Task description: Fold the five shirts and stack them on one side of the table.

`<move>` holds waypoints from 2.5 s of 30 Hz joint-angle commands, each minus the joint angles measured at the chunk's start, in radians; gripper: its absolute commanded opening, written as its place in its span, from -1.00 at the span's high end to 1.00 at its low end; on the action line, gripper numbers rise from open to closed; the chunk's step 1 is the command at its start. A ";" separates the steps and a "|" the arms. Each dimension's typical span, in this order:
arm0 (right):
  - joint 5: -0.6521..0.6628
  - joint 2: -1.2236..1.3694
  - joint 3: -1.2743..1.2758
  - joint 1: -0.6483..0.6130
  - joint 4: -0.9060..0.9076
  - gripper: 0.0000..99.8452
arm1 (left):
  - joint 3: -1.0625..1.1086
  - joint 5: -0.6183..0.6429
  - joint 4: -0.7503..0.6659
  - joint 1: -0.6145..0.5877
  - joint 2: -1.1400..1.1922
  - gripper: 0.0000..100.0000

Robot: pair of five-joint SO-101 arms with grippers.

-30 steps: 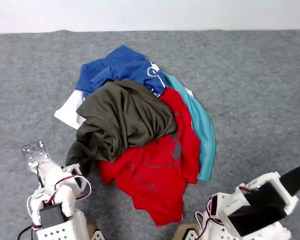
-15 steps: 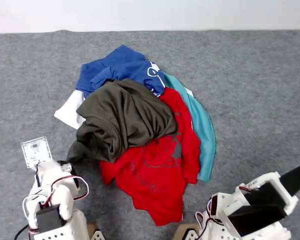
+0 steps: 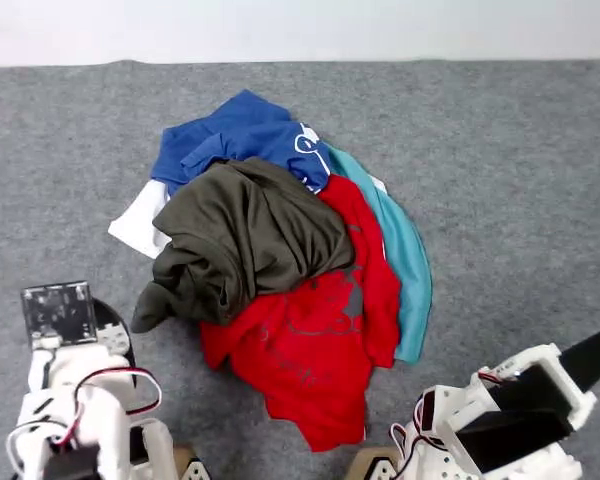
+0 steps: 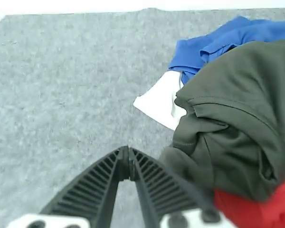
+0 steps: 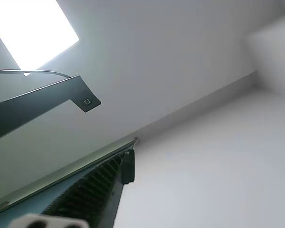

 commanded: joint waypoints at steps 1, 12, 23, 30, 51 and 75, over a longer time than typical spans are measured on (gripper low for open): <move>-0.008 0.008 0.003 0.012 -0.002 -0.72 | -0.226 -0.012 0.091 0.029 0.281 0.99; -0.008 0.008 0.003 0.012 -0.002 -0.72 | -0.676 -0.008 0.304 0.265 0.947 0.99; -0.008 0.012 0.003 0.013 0.056 -0.72 | -0.786 -0.077 0.279 0.526 1.115 0.98; -0.009 0.010 0.003 0.061 0.314 -0.72 | -0.938 -0.279 0.236 0.534 1.168 0.99; -0.006 0.008 0.003 0.243 1.227 -0.72 | -1.170 -0.308 0.187 0.523 1.662 0.37; -0.011 0.008 0.003 0.331 1.678 -0.72 | -1.372 -0.305 0.155 0.516 2.162 0.99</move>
